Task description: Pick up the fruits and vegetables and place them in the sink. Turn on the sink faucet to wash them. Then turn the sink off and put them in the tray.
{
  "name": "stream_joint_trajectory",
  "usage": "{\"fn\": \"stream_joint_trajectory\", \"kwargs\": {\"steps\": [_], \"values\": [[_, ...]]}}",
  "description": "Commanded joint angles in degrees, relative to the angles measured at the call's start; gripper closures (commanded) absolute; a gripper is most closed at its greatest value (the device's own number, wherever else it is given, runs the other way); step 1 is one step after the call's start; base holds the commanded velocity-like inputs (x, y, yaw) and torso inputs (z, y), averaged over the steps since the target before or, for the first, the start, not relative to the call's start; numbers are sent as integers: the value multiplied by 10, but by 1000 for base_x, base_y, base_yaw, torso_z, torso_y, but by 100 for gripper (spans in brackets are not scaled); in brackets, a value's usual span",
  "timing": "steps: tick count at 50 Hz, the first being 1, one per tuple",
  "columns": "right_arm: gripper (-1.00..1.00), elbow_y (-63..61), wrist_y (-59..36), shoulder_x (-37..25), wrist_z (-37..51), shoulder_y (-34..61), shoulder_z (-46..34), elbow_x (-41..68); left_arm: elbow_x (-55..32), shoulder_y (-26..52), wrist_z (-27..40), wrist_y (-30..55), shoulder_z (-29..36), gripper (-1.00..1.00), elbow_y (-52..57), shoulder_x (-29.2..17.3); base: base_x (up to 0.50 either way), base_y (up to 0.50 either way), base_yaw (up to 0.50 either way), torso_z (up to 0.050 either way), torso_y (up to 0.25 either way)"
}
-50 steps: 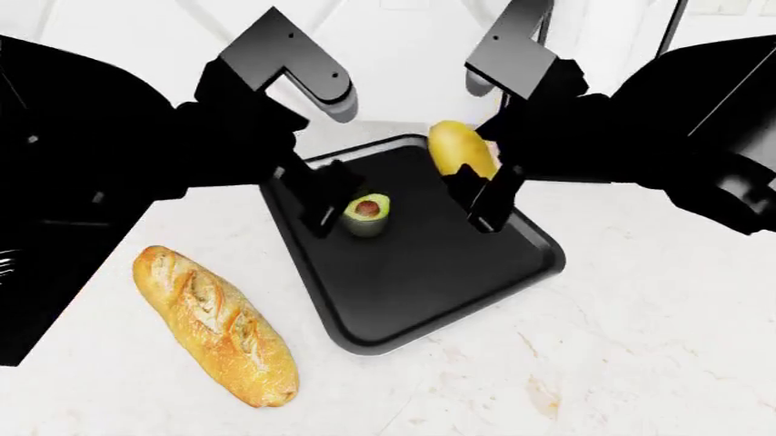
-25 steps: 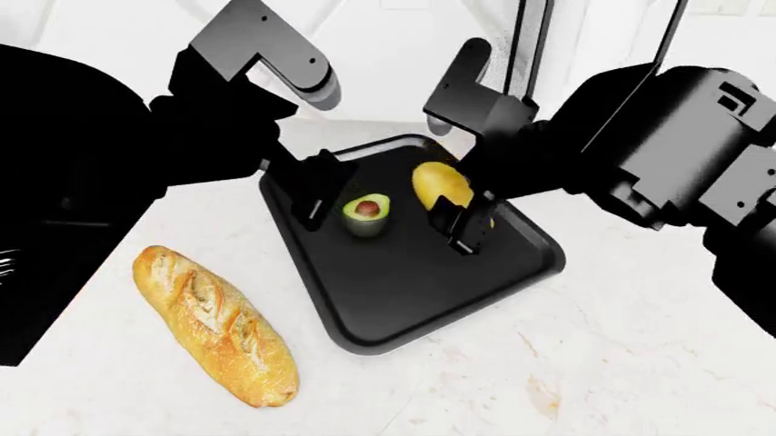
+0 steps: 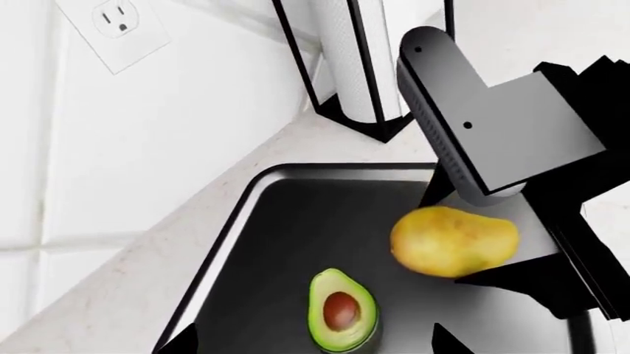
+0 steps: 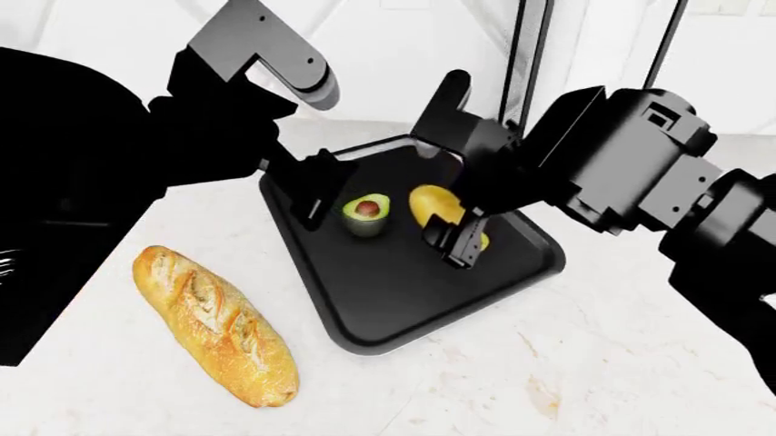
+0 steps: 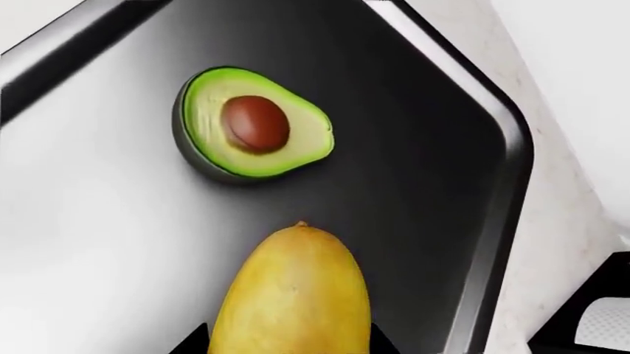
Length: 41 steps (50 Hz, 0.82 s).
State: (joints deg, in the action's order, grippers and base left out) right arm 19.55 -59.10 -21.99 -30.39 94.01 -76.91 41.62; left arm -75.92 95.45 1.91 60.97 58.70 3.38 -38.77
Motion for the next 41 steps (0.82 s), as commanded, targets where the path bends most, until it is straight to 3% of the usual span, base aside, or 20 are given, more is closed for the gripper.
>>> {"fn": "stream_joint_trajectory", "kwargs": {"steps": [1,9,10,25,33,41], "values": [[100,34,17,20,-20,-3,-18,-21,1,-3,-1,-3,1,-100,0,0,0,0,0,0,0],[100,51,20,27,-23,-7,-25,-27,3,-5,-2,-5,2,-100,0,-1,0,0,0,0,0],[-100,49,20,27,-23,-7,-25,-26,3,-5,-2,-5,2,-100,1,-1,0,0,0,0,0],[-100,-53,-19,-30,18,19,14,3,5,-9,-4,-10,2,-100,-2,-3,0,0,0,0,0],[-100,-195,-79,-116,71,44,70,57,8,-12,-7,-11,5,-100,-2,-5,0,0,0,1,1],[-100,-319,-121,-213,173,31,180,144,13,-17,2,-23,0,-100,16,-17,0,0,0,0,0]]}}
